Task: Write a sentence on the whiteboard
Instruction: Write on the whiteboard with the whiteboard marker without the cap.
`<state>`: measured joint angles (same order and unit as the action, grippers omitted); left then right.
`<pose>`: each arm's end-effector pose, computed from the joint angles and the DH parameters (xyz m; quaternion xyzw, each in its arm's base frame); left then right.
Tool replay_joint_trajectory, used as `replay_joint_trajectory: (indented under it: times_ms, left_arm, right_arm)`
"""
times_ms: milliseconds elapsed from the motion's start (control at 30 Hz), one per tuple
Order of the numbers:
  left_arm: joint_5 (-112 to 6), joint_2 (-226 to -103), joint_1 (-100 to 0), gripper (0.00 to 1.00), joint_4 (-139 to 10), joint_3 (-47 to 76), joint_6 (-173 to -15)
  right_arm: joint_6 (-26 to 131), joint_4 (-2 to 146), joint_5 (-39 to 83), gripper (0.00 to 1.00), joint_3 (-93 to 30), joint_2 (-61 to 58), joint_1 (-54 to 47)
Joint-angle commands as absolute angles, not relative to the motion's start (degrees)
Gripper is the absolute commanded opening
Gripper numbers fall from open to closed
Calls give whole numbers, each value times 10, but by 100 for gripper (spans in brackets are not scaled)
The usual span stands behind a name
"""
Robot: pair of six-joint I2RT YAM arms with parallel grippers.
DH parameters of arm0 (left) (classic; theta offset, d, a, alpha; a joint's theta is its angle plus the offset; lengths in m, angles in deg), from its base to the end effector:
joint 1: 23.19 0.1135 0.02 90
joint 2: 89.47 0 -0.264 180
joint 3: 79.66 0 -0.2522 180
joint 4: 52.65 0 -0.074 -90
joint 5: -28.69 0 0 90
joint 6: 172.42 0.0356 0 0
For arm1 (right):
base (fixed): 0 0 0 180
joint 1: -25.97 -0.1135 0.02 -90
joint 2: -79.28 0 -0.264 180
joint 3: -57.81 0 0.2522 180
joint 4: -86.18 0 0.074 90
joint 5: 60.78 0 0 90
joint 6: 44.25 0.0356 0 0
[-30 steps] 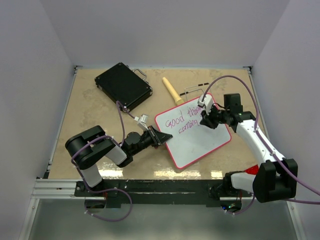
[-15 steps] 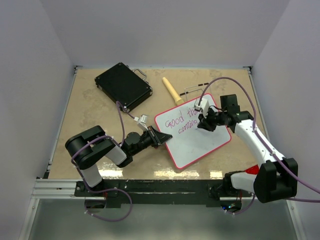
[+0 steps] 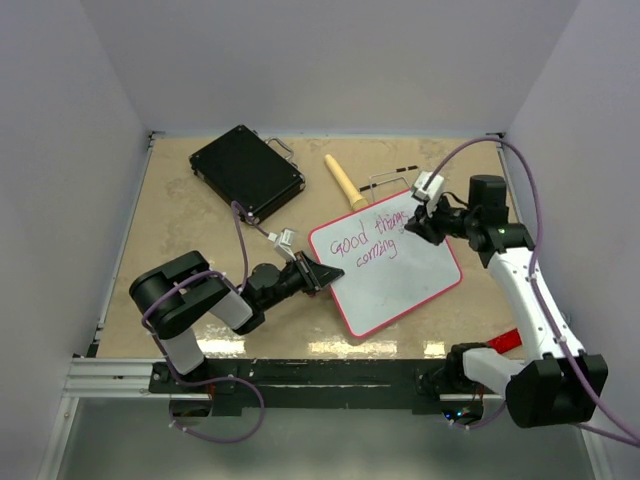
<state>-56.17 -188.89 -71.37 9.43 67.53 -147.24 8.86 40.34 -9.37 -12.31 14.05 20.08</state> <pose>0.1793 -0.2052 0.1338 -0.0761 0.7304 -0.5835 0.3467 0.2340 0.0465 0.3080 -0.4409 0.7495 0.1850 0.4579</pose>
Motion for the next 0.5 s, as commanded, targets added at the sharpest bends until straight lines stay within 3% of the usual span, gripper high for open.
replay_joint_trajectory:
  times_ms: [0,167,467]
  left_arm:
    - [-538,-1880,-708,0,261,686,-1387]
    - [-499,-1848,-706,0,173,657,-1318]
    - [-405,-1769,-666,0,-20,607,-1214]
  right_arm:
    - [126,435,-180,0,-155,176,251]
    - [148,476,-285,0,-103,212,343]
    - [143,470,-336,0,-78,273,387]
